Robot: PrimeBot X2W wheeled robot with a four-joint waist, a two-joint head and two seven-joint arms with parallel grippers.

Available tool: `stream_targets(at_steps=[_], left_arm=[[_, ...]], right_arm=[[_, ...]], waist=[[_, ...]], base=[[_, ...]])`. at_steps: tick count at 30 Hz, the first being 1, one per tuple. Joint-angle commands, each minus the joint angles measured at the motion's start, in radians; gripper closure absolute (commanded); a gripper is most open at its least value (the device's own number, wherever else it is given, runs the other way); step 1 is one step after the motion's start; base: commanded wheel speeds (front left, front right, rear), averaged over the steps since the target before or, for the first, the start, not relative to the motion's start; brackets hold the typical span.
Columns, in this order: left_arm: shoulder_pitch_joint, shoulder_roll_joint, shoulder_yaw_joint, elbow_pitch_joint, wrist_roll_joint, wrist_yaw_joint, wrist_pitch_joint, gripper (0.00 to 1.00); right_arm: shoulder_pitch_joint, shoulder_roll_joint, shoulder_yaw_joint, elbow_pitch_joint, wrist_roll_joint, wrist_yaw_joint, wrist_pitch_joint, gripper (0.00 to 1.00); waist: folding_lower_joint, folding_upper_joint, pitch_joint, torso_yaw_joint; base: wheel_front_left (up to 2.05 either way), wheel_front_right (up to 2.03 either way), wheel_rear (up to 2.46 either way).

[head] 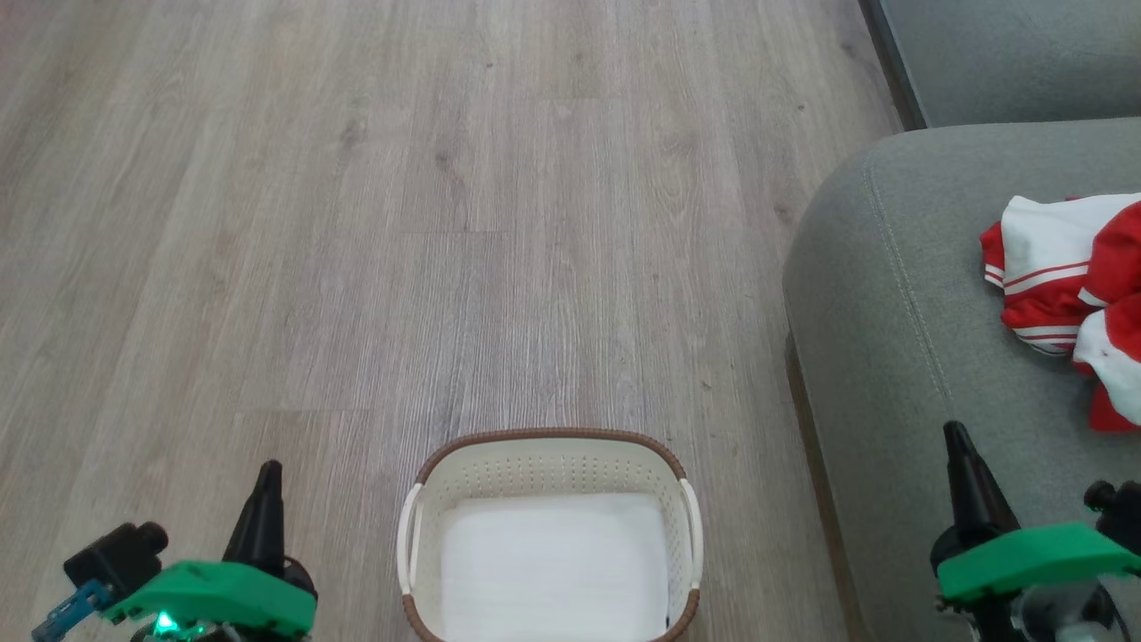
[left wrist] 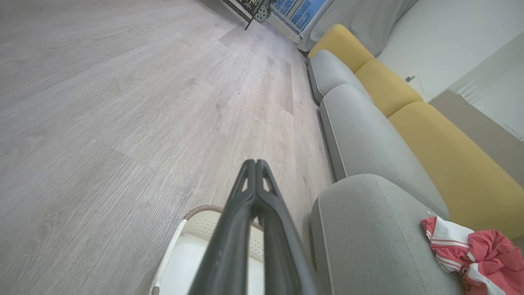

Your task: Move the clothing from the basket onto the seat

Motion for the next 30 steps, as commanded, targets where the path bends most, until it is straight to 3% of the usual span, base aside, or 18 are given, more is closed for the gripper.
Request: stream_targets(at_steps=[1, 30], left_arm=[[-0.058, 0.001, 0.035, -0.024, -0.026, -0.012, 0.005, 1.0], [-0.098, -0.034, 0.103, -0.012, -0.307, -0.041, 0.085, 1.0]], right_arm=[[-0.059, -0.001, -0.005, -0.025, 0.029, 0.0, 0.005, 1.0], [-0.104, 0.021, -0.027, 0.011, 0.312, 0.0, 0.075, 1.0]], waist=[[0.0, 0.0, 0.0, -0.001], [0.0, 0.0, 0.007, -0.011]], base=[[0.0, 0.0, 0.0], [0.0, 0.0, 0.0]])
